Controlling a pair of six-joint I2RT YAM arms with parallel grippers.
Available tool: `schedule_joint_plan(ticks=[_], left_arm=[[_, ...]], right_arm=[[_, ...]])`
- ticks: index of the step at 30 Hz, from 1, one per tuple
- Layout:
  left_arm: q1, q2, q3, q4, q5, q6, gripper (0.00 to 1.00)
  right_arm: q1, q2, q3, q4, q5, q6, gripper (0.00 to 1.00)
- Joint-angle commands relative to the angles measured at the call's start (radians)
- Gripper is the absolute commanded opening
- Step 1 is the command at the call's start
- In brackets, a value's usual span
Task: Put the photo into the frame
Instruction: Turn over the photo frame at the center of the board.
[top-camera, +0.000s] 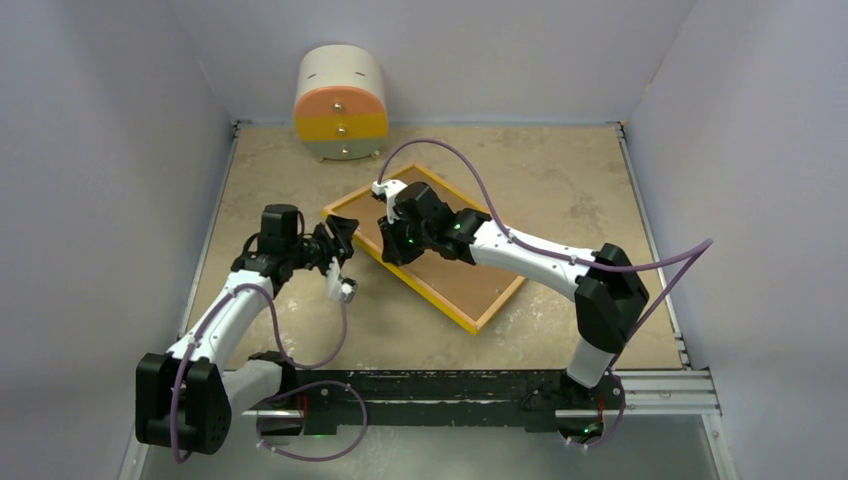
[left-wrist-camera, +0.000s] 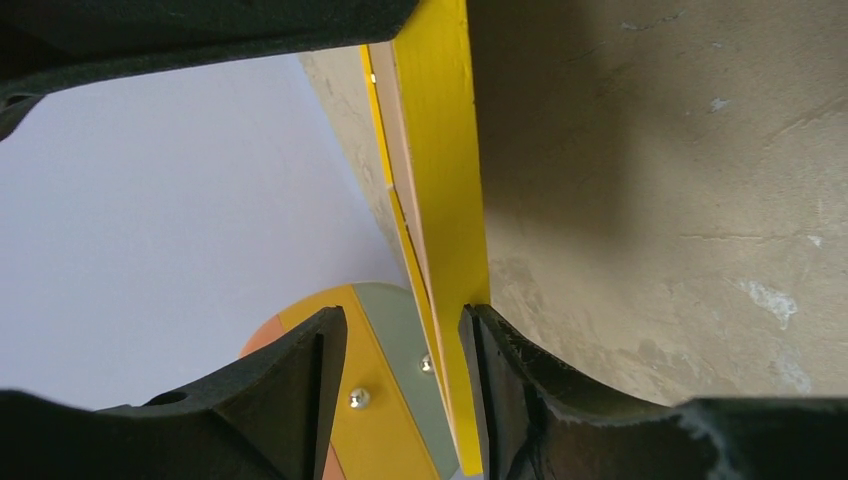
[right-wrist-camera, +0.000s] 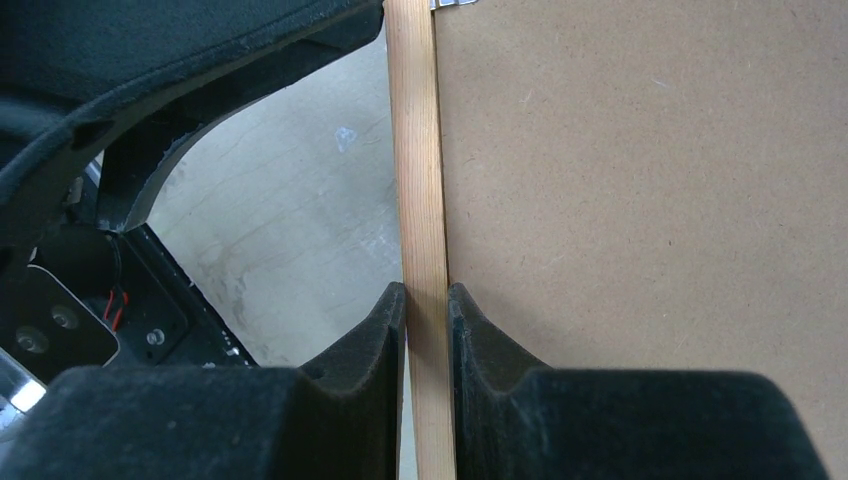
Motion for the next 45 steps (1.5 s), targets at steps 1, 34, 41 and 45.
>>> schedule_joint_plan(ticks=[1,34,41,45], left_arm=[[-0.009,0.011,0.024,-0.042,-0.010,0.092,0.51],[-0.029,0.028,-0.006,0.096,-0.008,0.007,0.16],[-0.029,0.028,-0.003,0.061,-0.028,0.042,0.86],[-0.029,0.053,0.001,0.092,-0.017,0.055,0.89]], right_arm=[[-0.003,-0.084,0.065,0.036,-0.013,0.032,0.00],[-0.008,-0.095,0.148,0.014,-0.091,0.105,0.00],[-0.008,-0.093,0.154,-0.004,-0.086,0.103,0.00],[-0.007,-0.099,0.153,-0.003,-0.091,0.110,0.00]])
